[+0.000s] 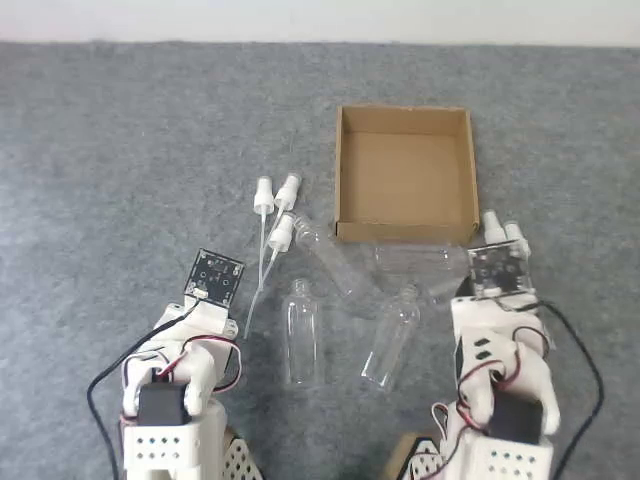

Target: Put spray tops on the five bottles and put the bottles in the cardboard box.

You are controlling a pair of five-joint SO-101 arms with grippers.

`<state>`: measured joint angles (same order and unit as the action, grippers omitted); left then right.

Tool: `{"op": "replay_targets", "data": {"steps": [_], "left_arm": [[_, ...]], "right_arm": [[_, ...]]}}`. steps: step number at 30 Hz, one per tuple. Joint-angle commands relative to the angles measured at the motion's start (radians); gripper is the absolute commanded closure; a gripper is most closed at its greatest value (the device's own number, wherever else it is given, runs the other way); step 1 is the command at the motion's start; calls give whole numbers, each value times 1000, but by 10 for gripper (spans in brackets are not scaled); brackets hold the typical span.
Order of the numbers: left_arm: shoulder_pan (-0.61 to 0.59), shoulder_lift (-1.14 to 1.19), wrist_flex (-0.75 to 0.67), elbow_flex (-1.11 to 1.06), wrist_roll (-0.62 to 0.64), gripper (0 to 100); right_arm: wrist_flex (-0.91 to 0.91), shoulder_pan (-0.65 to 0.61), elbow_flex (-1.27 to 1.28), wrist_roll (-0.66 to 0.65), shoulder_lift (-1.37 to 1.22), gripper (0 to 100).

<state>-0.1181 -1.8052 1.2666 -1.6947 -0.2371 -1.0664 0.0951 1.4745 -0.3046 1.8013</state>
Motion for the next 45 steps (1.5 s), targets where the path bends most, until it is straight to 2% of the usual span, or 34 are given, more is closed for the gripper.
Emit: {"op": "replay_targets", "data": {"steps": [1,6,10,15,22,25,33,45], "left_arm": [[0,-20,3,10,-5,973],[0,-20,3,10,-5,973],[0,-20,3,10,-5,973],[-2,-20,3,10,-5,973],[-2,-20,3,10,-5,973],[-2,-20,3,10,-5,973],[0,-20,3,10,-5,973],[-2,-20,3,10,-5,973]], "right_arm": [[-44,7,-209,103,-13,950],[-42,7,-359,203,-177,950],[-4,7,-457,244,-453,950],[22,2,-611,419,-846,939],[13,-24,-726,738,-1233,729],[24,-73,-727,810,-1328,710],[110,-93,-723,827,-1474,710],[110,-97,-726,827,-1557,711]]}}
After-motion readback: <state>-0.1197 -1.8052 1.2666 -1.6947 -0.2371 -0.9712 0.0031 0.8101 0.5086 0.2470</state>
